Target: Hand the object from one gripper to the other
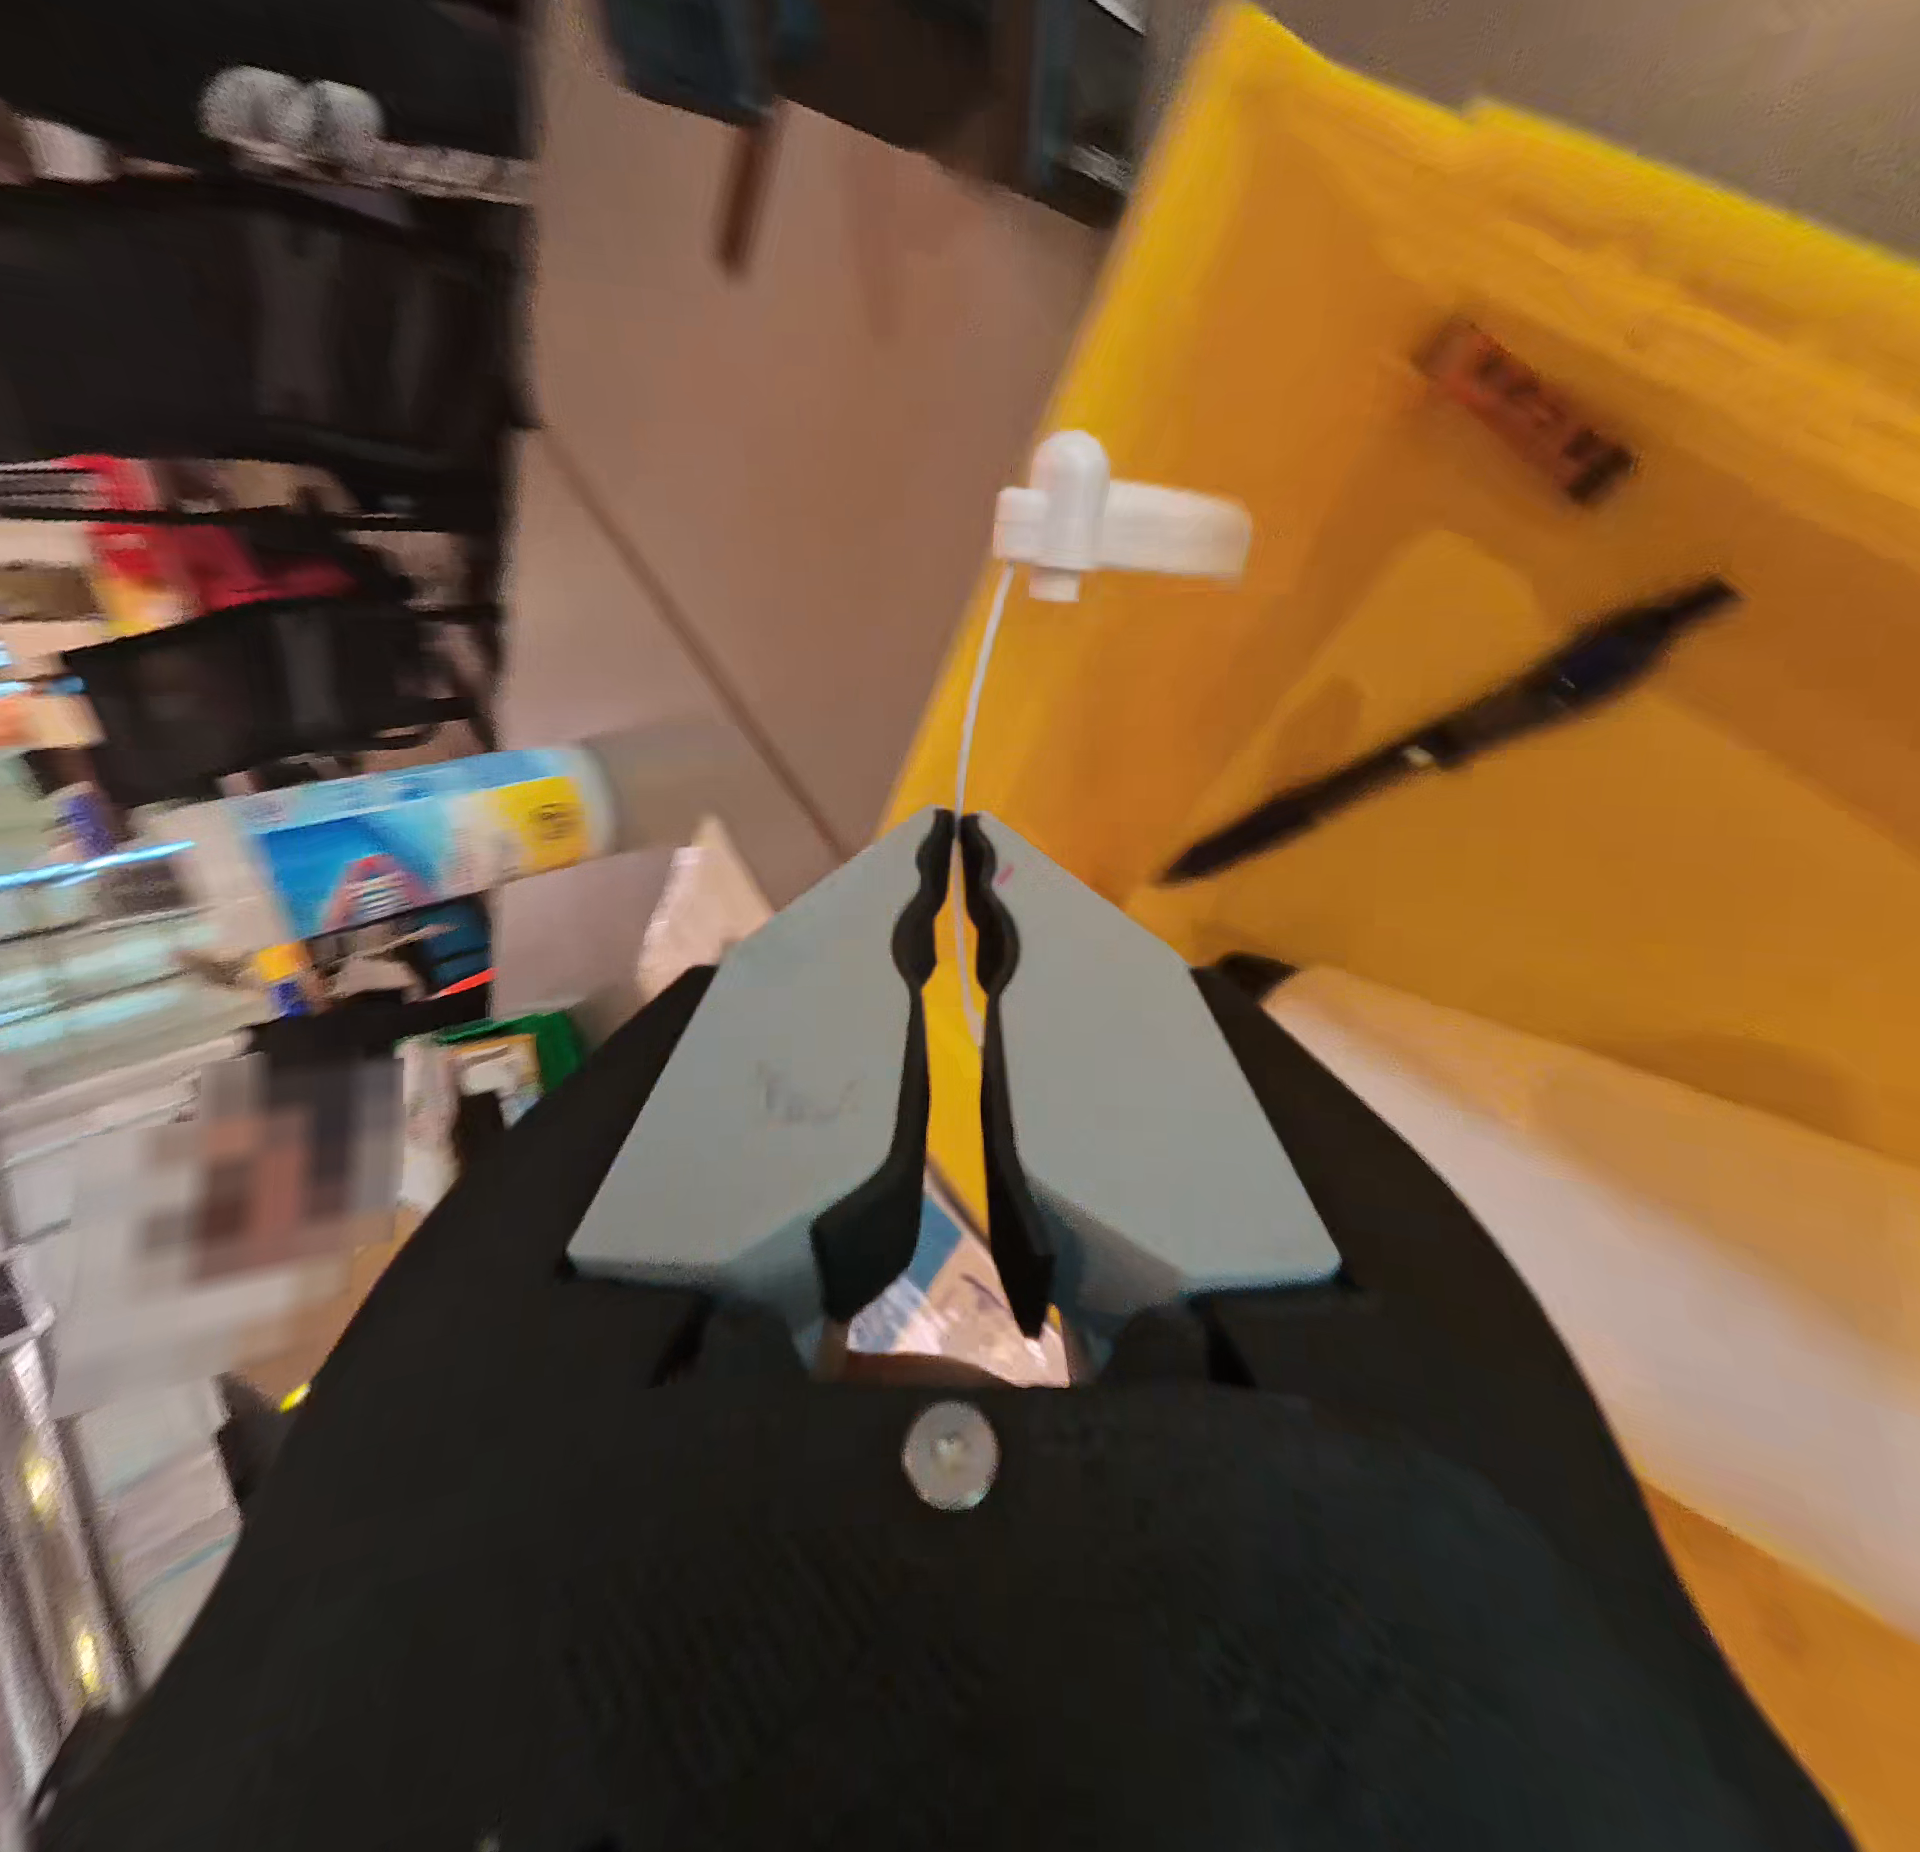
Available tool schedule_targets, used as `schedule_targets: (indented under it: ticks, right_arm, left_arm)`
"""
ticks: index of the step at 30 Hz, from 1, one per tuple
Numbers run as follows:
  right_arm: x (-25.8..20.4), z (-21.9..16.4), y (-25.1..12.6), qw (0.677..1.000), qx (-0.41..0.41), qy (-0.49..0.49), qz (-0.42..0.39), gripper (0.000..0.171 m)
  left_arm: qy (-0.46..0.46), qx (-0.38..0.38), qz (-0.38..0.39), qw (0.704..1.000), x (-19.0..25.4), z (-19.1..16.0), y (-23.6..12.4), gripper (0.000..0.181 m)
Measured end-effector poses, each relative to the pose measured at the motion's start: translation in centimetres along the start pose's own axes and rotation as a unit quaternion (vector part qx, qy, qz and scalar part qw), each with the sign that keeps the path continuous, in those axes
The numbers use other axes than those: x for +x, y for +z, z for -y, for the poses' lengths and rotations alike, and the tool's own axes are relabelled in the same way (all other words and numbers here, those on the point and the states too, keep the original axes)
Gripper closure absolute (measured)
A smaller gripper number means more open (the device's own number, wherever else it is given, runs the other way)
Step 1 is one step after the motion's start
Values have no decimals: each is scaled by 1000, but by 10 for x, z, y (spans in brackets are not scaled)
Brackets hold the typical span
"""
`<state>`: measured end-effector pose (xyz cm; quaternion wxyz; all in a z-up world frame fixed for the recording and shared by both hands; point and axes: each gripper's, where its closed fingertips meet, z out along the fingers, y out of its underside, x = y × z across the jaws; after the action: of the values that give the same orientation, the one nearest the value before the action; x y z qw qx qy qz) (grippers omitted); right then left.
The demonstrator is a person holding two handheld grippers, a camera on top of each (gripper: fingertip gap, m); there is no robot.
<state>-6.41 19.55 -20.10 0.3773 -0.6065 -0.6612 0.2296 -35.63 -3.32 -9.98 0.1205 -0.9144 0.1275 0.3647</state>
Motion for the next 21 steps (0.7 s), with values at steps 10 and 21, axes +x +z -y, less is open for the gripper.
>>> schedule_targets:
  ticks: [10,21]
  right_arm:
    - [-54,60,-51,959,168,60,221,113]
    - [-27,88,-169,834,387,57,389,110]
  left_arm:
    - [-197,356,-4,913,23,142,-198,181]
    - [-284,540,-143,779,161,250,-197,181]
